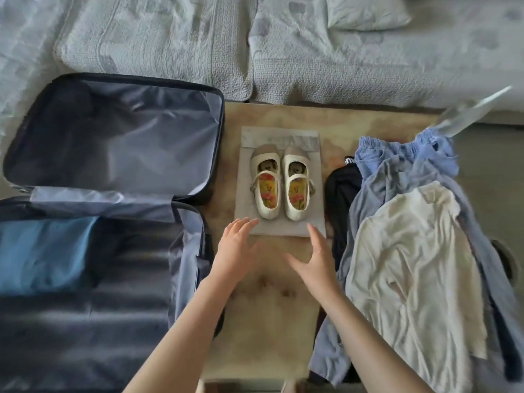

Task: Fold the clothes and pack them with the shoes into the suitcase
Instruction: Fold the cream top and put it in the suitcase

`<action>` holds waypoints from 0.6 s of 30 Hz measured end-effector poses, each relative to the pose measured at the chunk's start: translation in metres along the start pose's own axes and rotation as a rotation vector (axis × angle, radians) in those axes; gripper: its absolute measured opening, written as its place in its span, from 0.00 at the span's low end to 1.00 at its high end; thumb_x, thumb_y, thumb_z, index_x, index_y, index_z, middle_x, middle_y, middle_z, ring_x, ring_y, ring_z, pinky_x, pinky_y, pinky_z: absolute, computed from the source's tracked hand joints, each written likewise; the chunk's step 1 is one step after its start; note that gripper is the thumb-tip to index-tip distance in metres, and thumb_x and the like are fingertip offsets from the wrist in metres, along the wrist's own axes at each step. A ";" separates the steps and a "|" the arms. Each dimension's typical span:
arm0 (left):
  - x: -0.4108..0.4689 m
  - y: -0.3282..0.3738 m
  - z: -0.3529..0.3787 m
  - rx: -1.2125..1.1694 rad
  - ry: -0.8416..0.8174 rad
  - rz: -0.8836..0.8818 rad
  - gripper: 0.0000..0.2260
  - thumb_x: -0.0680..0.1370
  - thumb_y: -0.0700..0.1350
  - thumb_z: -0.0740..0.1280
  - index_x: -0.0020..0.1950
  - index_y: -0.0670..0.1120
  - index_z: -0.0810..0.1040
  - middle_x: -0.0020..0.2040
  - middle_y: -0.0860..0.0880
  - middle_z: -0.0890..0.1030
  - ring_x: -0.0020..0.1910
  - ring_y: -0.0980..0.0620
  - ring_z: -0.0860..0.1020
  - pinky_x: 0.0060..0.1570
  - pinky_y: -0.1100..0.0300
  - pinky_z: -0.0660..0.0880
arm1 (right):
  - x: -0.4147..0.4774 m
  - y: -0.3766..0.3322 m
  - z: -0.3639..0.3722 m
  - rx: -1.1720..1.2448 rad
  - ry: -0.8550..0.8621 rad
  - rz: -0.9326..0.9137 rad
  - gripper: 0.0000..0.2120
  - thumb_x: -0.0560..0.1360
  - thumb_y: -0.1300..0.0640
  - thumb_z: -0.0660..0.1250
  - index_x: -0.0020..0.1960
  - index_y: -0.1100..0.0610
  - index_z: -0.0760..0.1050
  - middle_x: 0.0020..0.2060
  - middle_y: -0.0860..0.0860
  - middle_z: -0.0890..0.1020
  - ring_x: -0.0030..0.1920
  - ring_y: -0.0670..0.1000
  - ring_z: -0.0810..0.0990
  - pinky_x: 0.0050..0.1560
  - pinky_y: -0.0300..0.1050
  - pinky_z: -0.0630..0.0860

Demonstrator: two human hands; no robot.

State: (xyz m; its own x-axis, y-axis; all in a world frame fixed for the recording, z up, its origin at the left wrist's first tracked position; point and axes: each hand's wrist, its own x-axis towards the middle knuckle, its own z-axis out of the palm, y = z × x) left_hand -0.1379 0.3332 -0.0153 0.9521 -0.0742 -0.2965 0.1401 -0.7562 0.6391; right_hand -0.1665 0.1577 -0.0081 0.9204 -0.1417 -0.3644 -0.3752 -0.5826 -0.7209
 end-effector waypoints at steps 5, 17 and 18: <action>0.007 0.034 0.063 0.005 -0.121 -0.057 0.22 0.79 0.42 0.62 0.73 0.49 0.66 0.72 0.49 0.66 0.72 0.48 0.61 0.69 0.58 0.57 | 0.008 0.073 -0.052 -0.019 0.039 0.090 0.40 0.72 0.56 0.73 0.77 0.55 0.56 0.75 0.52 0.62 0.74 0.51 0.59 0.73 0.49 0.58; 0.002 0.093 0.188 -0.275 -0.243 -0.272 0.13 0.79 0.42 0.63 0.63 0.46 0.77 0.57 0.46 0.81 0.55 0.50 0.78 0.48 0.65 0.70 | 0.002 0.199 -0.060 -0.203 -0.137 0.091 0.20 0.78 0.59 0.65 0.69 0.58 0.70 0.77 0.55 0.50 0.77 0.54 0.52 0.73 0.45 0.59; 0.000 0.098 0.196 -0.285 -0.241 -0.274 0.13 0.79 0.42 0.63 0.63 0.46 0.77 0.56 0.46 0.81 0.54 0.50 0.78 0.47 0.63 0.70 | -0.001 0.201 -0.061 -0.139 -0.097 0.080 0.20 0.78 0.61 0.64 0.69 0.59 0.70 0.77 0.55 0.54 0.76 0.53 0.54 0.72 0.44 0.60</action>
State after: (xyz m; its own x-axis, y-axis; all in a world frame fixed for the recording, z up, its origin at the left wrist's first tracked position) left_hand -0.1772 0.1317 -0.0913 0.7839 -0.0714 -0.6168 0.4789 -0.5626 0.6739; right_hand -0.2360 -0.0077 -0.1166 0.8707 -0.1180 -0.4774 -0.4218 -0.6783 -0.6017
